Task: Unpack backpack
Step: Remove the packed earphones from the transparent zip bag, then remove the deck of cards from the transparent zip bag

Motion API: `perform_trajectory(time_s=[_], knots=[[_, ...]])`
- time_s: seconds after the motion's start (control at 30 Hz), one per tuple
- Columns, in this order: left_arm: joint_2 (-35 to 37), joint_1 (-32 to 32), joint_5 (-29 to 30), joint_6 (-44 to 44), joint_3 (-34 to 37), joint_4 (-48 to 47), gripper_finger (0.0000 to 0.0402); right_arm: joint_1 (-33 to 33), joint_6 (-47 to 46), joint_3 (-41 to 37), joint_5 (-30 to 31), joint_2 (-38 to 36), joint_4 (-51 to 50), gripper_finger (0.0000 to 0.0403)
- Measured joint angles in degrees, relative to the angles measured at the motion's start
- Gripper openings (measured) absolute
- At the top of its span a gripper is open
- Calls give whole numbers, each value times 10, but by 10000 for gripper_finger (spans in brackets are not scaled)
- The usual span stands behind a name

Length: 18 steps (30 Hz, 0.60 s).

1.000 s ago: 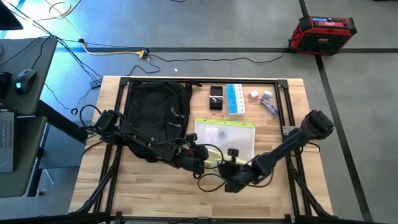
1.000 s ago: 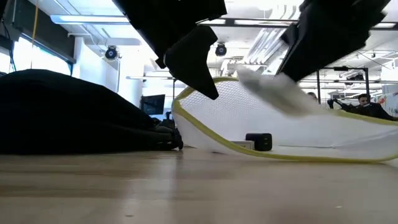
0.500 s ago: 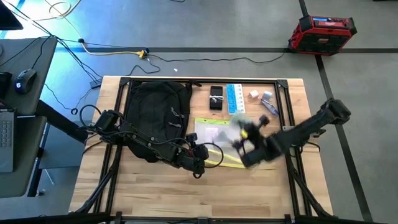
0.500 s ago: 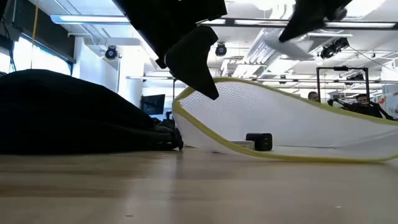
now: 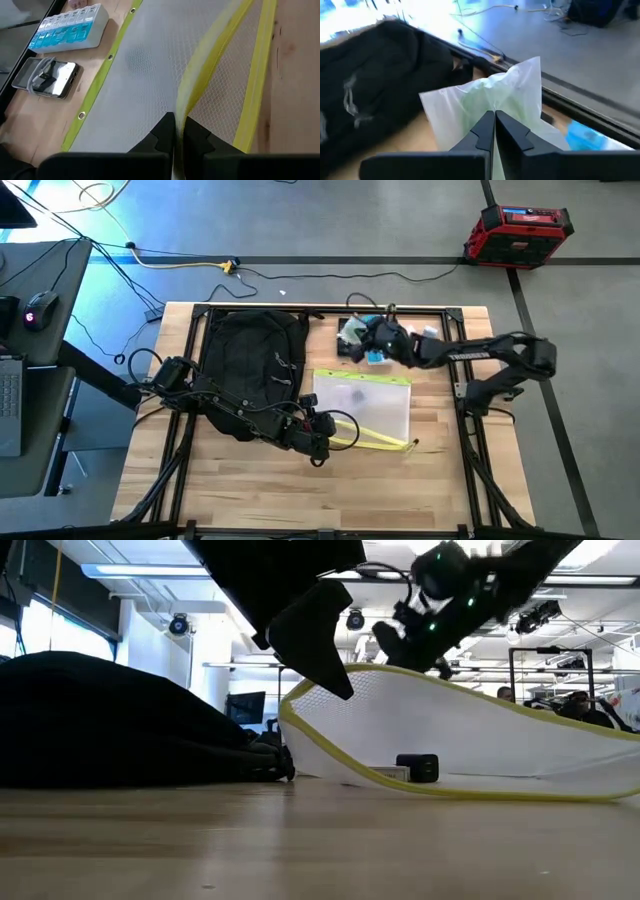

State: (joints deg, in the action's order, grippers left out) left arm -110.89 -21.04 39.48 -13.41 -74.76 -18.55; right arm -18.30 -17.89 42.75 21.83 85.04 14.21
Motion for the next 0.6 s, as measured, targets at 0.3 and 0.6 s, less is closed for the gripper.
perform_trajectory(time_s=[0.3,0.6], knots=[[0,0,0,0,0,5,0,3,5,38,-111,152,71,0],[0,0,-1,0,0,5,0,9,9,83,-104,177,32,46]])
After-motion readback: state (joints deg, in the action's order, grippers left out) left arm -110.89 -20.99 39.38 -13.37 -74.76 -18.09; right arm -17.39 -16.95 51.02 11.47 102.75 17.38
